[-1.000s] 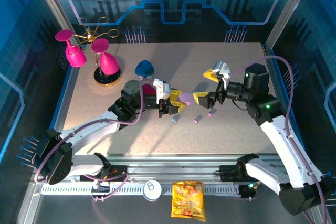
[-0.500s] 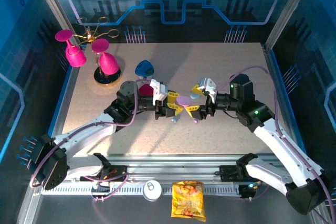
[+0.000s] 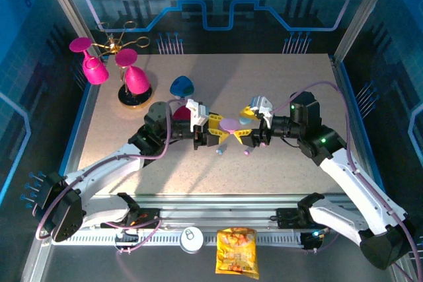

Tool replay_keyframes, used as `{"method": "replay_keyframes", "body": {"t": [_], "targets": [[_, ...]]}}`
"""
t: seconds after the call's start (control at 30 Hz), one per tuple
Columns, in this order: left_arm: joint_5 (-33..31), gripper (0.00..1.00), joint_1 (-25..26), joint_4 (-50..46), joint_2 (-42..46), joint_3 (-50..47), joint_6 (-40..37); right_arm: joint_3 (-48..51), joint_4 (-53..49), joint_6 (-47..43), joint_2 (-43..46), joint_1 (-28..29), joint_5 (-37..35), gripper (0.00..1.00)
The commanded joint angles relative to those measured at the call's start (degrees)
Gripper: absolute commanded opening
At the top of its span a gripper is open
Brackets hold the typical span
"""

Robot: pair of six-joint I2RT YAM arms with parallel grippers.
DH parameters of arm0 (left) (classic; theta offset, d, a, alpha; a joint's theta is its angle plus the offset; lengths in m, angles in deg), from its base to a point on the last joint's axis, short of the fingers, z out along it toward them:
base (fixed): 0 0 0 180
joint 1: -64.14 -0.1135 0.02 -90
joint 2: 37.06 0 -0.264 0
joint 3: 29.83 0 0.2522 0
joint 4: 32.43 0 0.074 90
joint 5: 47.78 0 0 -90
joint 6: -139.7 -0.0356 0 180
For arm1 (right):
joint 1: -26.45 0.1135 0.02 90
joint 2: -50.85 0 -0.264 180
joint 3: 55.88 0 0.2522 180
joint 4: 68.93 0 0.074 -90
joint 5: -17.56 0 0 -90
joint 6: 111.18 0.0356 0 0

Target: Insert the wireless bluetooth earbuds into the charging case

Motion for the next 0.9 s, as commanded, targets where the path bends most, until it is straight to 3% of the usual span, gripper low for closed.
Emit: {"method": "replay_keyframes", "body": {"t": [0.0, 0.47, 0.57, 0.63, 0.8, 0.87], "targets": [[4.4, 0.22, 0.4, -2.0, 0.4, -1.1, -1.8, -1.4, 3.9, 1.4, 0.7, -1.6, -2.4, 0.65], [5.1, 0.22, 0.2, -0.3, -1.7, -0.3, -1.1, -1.3, 3.6, 1.1, 0.7, -2.6, -2.9, 0.63], [5.3, 0.22, 0.2, -0.4, -1.8, -0.1, -1.0, -1.6, 3.6, 1.0, 0.2, -2.8, -1.6, 0.55], [5.2, 0.22, 0.2, -0.4, -1.7, 0.0, -1.0, -1.8, 3.3, 0.6, -0.4, -2.8, -0.3, 0.44], [5.3, 0.22, 0.2, -0.7, -1.7, 0.5, -1.0, -2.8, 0.4, -1.9, -1.4, -2.8, 7.4, 0.35], [5.3, 0.22, 0.2, -0.7, -1.8, 0.7, -0.9, -2.9, 0.0, -2.1, -1.6, -2.8, 7.2, 0.23]]}}
